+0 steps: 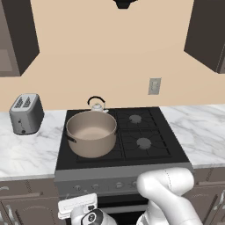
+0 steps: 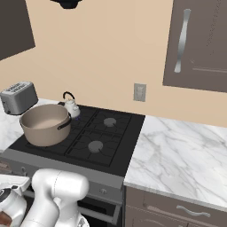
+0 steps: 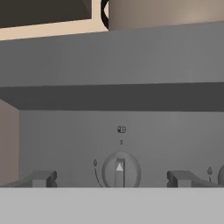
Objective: Pick the kettle from the cabinet and place it on a stove burner. Then pick the pot from the counter and place it on another stove burner. Finally, turn both burners on.
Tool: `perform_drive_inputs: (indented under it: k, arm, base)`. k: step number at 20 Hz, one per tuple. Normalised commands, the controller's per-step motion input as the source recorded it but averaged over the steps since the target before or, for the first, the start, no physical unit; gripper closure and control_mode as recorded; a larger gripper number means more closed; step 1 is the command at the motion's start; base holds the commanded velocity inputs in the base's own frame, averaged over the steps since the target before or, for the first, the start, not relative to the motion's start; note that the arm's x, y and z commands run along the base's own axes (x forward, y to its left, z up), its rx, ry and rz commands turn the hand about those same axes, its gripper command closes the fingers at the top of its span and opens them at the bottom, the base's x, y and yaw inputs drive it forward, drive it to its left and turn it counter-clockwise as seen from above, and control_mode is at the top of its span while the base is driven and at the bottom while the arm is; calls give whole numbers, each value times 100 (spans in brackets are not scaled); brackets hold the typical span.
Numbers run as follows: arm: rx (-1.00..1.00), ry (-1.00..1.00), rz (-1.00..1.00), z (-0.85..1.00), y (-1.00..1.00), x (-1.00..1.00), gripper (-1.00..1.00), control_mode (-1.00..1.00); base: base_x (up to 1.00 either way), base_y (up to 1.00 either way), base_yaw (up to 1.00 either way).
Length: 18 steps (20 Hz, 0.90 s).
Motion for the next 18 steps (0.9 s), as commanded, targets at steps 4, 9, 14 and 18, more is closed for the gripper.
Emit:
perform_drive_inputs:
  k: [4, 9, 14, 18]
  arm:
    - [1, 0, 0, 0, 0, 0, -100, -100]
    - [1, 0, 0, 0, 0, 8, -100, -100]
    - [1, 0, -1, 0, 0, 12, -100, -100]
    - [2, 0, -1, 0, 0, 13, -100, -100]
  base:
    - [0, 0, 0]
    - [0, 0, 0]
    - [0, 0, 0]
    - [0, 0, 0]
